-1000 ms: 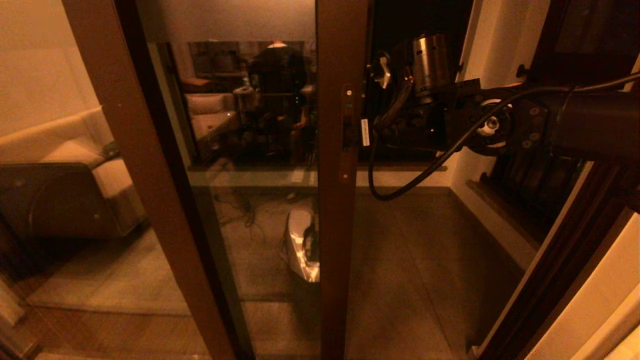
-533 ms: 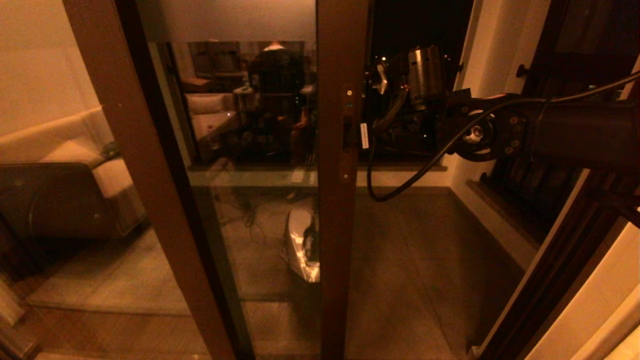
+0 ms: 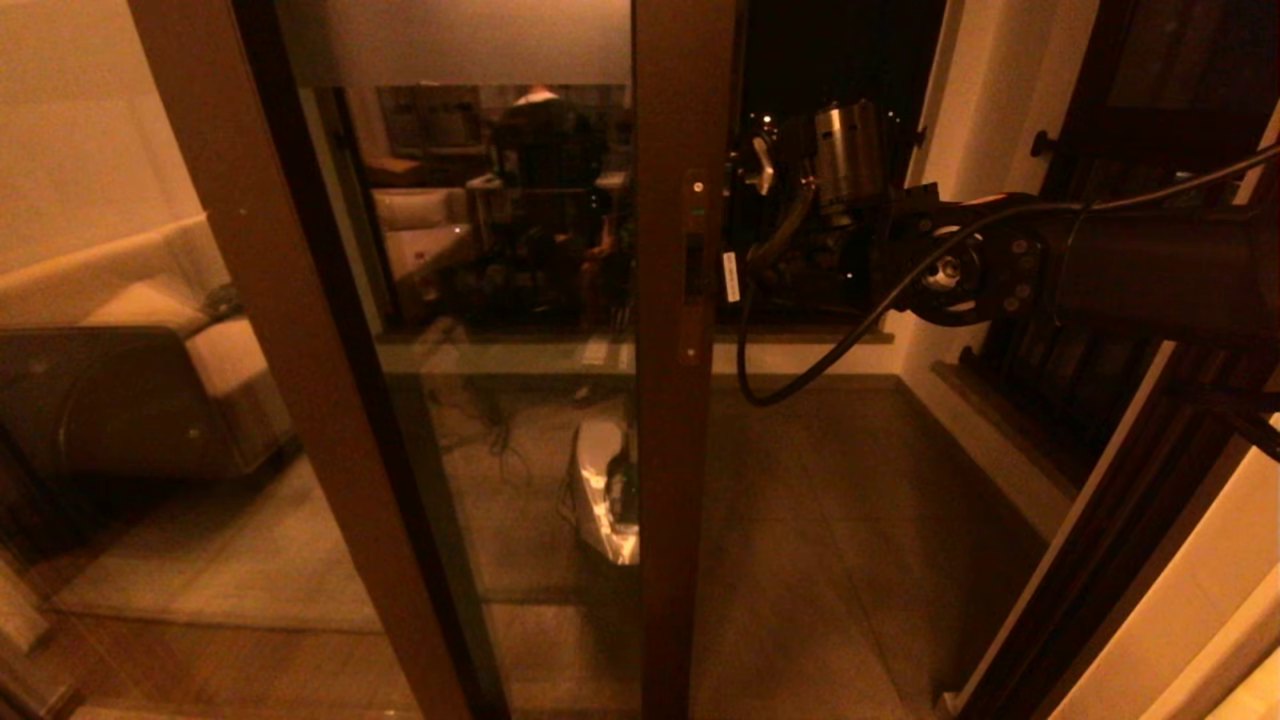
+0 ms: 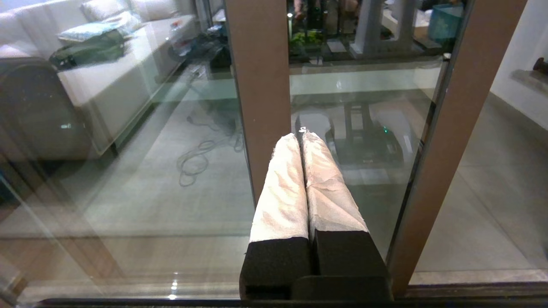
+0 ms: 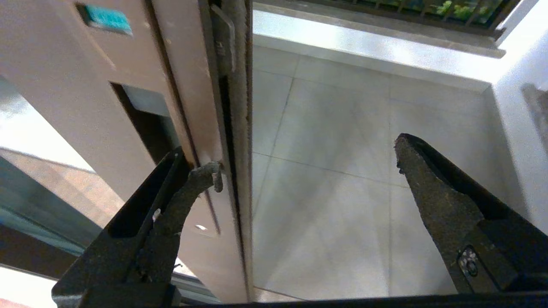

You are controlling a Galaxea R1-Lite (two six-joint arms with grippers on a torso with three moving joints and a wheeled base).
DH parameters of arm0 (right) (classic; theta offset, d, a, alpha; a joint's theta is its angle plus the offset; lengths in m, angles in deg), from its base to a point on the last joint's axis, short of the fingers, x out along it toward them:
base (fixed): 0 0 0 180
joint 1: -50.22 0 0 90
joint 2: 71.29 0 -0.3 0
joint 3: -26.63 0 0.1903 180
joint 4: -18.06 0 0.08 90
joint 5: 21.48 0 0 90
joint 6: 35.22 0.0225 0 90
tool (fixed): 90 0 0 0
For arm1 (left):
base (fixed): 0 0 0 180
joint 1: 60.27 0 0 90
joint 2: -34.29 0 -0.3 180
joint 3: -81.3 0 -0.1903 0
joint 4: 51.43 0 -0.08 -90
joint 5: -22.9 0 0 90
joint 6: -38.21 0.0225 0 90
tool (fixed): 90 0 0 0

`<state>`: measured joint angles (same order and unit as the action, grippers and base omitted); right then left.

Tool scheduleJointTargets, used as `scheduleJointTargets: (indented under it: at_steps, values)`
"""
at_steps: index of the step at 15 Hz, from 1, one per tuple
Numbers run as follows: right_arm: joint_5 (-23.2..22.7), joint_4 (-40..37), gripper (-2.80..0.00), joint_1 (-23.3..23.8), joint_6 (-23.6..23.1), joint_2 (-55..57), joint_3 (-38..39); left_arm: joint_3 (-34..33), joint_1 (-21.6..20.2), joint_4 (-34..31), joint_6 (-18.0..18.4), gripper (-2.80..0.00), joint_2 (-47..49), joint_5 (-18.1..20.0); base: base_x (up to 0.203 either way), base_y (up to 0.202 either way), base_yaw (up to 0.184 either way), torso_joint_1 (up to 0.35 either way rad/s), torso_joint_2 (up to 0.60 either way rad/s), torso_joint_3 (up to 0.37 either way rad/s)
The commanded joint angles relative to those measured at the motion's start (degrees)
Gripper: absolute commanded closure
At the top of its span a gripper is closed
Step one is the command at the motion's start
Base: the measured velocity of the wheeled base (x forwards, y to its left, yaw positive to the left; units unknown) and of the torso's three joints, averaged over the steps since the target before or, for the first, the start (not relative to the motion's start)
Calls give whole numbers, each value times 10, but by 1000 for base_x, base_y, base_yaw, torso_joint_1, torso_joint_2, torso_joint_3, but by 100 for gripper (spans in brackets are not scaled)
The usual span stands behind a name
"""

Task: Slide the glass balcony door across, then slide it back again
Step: Close the slid door

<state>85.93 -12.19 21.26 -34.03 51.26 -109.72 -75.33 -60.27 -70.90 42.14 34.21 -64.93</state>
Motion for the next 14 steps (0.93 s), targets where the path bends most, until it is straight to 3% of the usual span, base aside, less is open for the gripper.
scheduleJointTargets:
  at_steps: [1, 14]
  values:
    - [3, 0, -280, 5, -3, 1, 0, -18, 0, 1, 0, 0, 1, 0, 0, 0, 0, 0, 0, 0]
    - [2, 1, -280, 35, -17, 5, 0, -18, 0, 1, 0, 0, 1, 1, 0, 0, 0, 0, 0, 0]
